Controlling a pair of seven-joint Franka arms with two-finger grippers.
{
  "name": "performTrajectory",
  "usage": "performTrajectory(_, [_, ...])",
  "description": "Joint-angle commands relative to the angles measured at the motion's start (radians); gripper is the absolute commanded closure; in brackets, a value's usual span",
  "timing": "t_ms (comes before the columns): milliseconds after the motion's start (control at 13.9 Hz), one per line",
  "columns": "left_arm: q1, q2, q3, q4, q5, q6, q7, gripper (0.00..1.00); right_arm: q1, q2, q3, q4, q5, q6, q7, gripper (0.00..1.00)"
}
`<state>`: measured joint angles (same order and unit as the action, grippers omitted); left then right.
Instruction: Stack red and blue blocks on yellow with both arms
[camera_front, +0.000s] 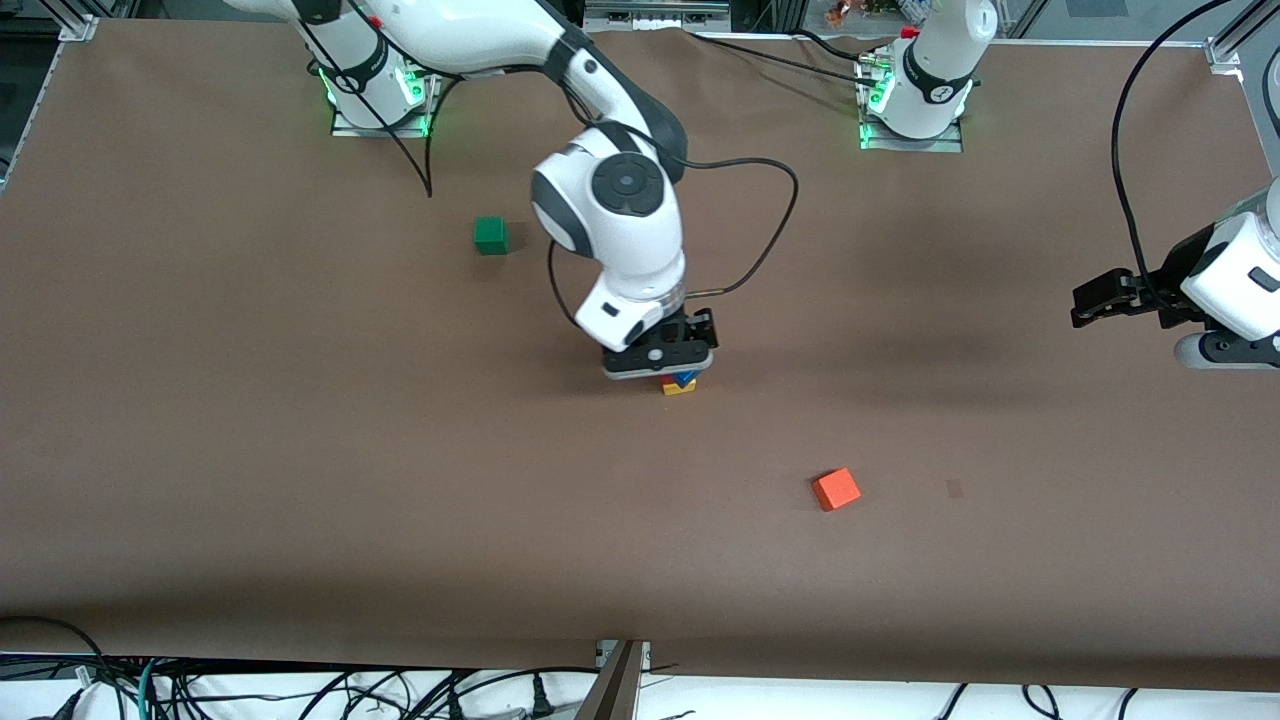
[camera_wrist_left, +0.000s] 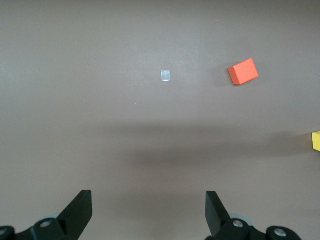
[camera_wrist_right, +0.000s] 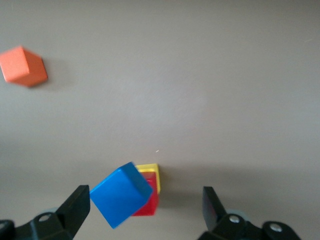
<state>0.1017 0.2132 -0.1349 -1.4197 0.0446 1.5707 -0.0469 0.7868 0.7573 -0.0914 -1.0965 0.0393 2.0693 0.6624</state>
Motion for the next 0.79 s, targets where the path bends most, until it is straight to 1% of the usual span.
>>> performTrajectory(0, [0.006,0.014,-0.006,0.031,0.008,-0.012,0.019,0.0,-0.079,-0.128,0.009,-0.026,0.062,-0.144,-0.029,0.0])
performTrajectory(143, [0.006,0.014,-0.006,0.03,0.008,-0.011,0.019,0.0,-0.13,-0.2,0.007,-0.032,0.065,-0.292,-0.024,0.0])
performTrajectory(287, [0.006,0.014,-0.006,0.031,0.008,-0.011,0.019,0.0,-0.158,-0.312,-0.034,-0.103,0.068,-0.351,-0.033,0.0])
performTrajectory(358, [0.006,0.014,-0.006,0.031,0.008,-0.011,0.019,0.0,-0.194,-0.384,-0.037,-0.162,0.07,-0.369,-0.067,0.0])
performTrajectory(430, [0.006,0.014,-0.006,0.031,0.008,-0.011,0.019,0.0,-0.216,-0.429,-0.036,-0.208,0.077,-0.385,-0.096,0.0])
performTrajectory(502, [0.006,0.015,-0.006,0.031,0.008,-0.011,0.019,0.0,-0.222,-0.49,-0.045,-0.261,0.082,-0.411,-0.112,0.0])
performTrajectory(573, [0.007,0.014,-0.006,0.031,0.008,-0.012,0.019,0.0,-0.236,-0.562,-0.059,-0.334,0.082,-0.422,-0.127,0.0])
performTrajectory(717, [0.006,0.015,-0.006,0.031,0.008,-0.012,0.019,0.0,-0.294,-0.701,-0.06,-0.49,0.08,-0.42,-0.193,0.0])
